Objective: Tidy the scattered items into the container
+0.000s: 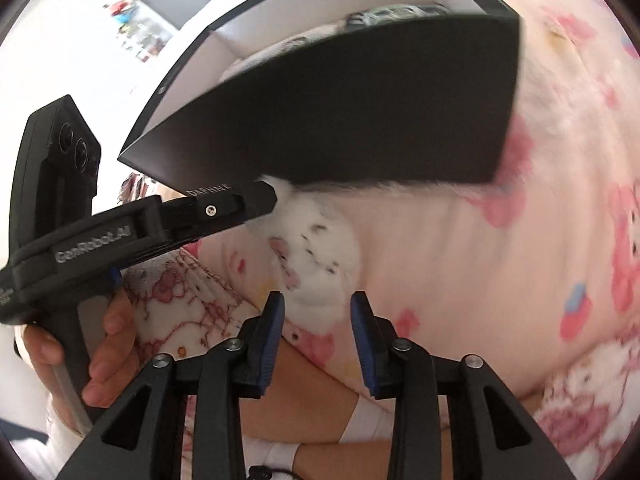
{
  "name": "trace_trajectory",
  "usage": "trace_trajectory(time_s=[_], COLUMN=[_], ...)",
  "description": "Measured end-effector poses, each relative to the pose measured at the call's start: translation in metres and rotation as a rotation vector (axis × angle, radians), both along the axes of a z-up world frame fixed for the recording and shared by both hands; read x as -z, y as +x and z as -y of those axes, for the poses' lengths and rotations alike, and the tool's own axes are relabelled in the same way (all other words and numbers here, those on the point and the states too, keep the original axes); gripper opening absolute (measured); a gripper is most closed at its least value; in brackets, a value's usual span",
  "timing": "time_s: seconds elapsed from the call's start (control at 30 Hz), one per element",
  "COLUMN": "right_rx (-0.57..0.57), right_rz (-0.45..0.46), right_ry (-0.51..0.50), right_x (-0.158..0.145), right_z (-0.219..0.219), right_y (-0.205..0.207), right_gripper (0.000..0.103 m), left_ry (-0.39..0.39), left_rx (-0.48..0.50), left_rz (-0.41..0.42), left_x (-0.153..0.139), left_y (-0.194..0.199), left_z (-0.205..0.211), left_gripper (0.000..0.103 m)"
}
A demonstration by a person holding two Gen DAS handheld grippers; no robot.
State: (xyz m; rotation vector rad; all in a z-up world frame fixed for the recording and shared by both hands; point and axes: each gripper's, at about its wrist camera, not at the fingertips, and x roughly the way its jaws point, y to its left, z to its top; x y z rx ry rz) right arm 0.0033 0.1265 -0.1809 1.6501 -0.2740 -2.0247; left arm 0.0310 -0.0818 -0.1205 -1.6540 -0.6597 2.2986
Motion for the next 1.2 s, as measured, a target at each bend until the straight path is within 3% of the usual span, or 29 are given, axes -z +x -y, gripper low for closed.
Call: trace_trajectory(time_s=[0.17,0.27,0.33,0.37,0.4,0.6,0.67,0.73,0.77,0.83,0.93,1.07,1.1,1.2], right_rx=[0.026,0.019,0.028,0.046,0.064,0.167,0.183,0.195,0.212,0.233,0.167,0.117,0.117,0.141], right_rz=[0.162,0.245,0.226,0.193,0.160,0.004,-0.020,-0.005,0.017,0.002,-0.016,0.016,0.017,0.020], right_ry=[0.020,-0.082,-0.116,-0.107,-0.083,0.074,0.109,0.012,-0.034,-0.090,-0.048,0.019,0.035,0.079], right_x=[0.035,0.054,0.054,0.051,0.047,0.017,0.012,0.012,0.013,0.010,0.012,0.022,0.024,0.028], right_z=[0.009,0.018,0.022,0.022,0.020,-0.008,-0.018,-0.025,-0.030,-0.034,-0.023,-0.014,-0.013,0.006], right_y=[-0.002,-0.002,-0.002,-0.002,-0.002,0.002,0.004,0.004,0.004,0.005,0.004,-0.002,0.000,-0.007], right_gripper=[0.035,0.035,0.035,0.030,0.025,0.025,0.025,0.025,0.025,0.025,0.026,0.027,0.030,0.042], left_ry=[-0.080,-0.064,-0.080,-0.091,-0.102,-0.056,-0.012,0.110,0.136,0.113,0.082,-0.083,-0.120,-0.130], left_rx=[-0.052,-0.081,-0.086,-0.082,-0.077,-0.058,-0.039,-0.022,-0.019,-0.008,0.030,0.102,0.117,0.154], left_rz=[-0.002,0.047,0.071,0.067,0.062,0.049,0.036,0.018,0.015,0.017,0.048,0.105,0.103,0.114], left_x=[0.001,0.010,0.014,0.013,0.011,0.006,0.004,0.003,0.002,0.000,-0.003,-0.010,-0.012,-0.009], left_y=[0.002,0.001,0.002,0.003,0.005,0.015,0.019,0.028,0.031,0.036,0.041,0.050,0.053,0.056], left_z=[0.010,0.020,0.024,0.024,0.025,0.039,0.042,0.050,0.053,0.057,0.060,0.057,0.056,0.059], left_gripper=[0.035,0.036,0.036,0.036,0.036,0.036,0.038,0.042,0.043,0.043,0.044,0.047,0.050,0.054])
